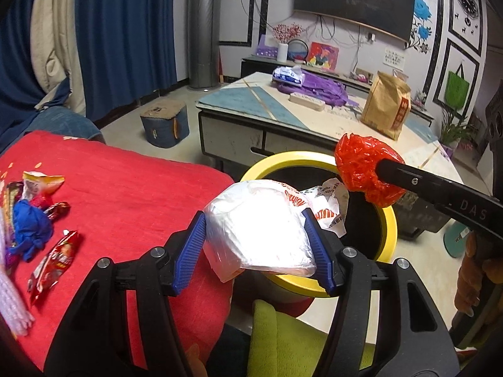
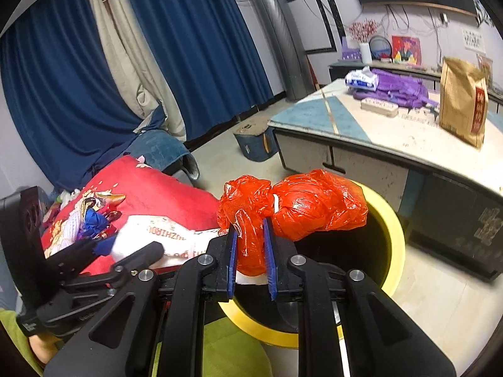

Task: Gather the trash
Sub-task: 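Carry both bags over the yellow-rimmed bin and open both grippers, then move both tools back over the trash on the bedspread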

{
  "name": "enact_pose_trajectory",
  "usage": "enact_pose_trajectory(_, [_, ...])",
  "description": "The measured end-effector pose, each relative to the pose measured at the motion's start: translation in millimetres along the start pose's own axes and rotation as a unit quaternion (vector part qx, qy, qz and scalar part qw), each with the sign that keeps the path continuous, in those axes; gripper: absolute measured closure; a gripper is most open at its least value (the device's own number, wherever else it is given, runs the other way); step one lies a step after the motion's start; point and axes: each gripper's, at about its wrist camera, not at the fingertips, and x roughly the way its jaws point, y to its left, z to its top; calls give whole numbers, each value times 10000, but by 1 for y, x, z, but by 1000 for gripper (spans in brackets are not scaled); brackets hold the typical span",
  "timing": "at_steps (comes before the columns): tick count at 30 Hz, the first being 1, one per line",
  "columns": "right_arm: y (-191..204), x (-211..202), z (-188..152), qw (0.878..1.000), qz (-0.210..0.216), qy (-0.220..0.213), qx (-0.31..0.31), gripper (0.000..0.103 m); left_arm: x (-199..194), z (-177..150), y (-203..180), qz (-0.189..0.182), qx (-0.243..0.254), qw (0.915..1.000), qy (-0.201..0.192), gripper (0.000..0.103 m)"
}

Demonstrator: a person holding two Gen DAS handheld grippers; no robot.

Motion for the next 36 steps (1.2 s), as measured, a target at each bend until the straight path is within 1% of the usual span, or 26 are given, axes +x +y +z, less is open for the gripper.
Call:
enact_pose_trajectory(4, [-5, 7, -2, 9998, -10, 116, 141, 85, 8, -1, -3, -74, -28, 9999, 102, 49])
enact_pose_trajectory(7, [-11, 11, -4, 9994, -60, 189, 293, 70, 11, 0, -6, -124, -15, 9998, 129, 47])
enact_pose_trajectory(8, [-13, 12, -5, 9992, -85, 191, 342, 62, 11, 0, -6, -131, -15, 9998, 124, 44])
enact_pose_trajectory(9, [-15, 12, -5, 9990, -109, 192, 390, 58, 11, 0, -5, -148, -28, 9998, 115, 42])
enact_pose_trajectory(13, [-19, 12, -4, 9985, -223, 157, 481, 51, 10, 0, -1, -180, -164, 9997, 100, 30])
enact_pose_trajectory(15, [-20, 10, -4, 9983, -281, 116, 488, 47, 7, 0, 3, -208, -270, 9994, 78, 20])
enact_pose_trajectory(17, [-19, 9, -3, 9985, -317, 72, 444, 47, 2, 0, 8, -239, -394, 9989, 16, 18])
enact_pose_trajectory(19, [-15, 6, -2, 9988, -324, 9, 362, 45, -6, 0, 13, -242, -514, 9984, -74, 12])
enact_pose_trajectory(21, [-9, 2, -2, 9992, -309, -84, 231, 42, -15, 0, 20, -231, -632, 9976, -190, 11])
enact_pose_trajectory(24, [0, -1, -2, 9995, -258, -167, 46, 39, -31, 0, 32, -85, -815, 9959, -388, 11])
enact_pose_trajectory(28, [17, -4, -3, 9994, -183, -238, -195, 37, -48, -1, 45, 132, -1008, 9931, -576, 11])
enact_pose_trajectory(30, [26, -5, -4, 9991, -131, -271, -297, 37, -59, -3, 53, 329, -1087, 9910, -711, 11])
enact_pose_trajectory(36, [51, -11, -8, 9974, 75, -416, -577, 32, -85, -5, 76, 721, -1343, 9834, -983, 11])
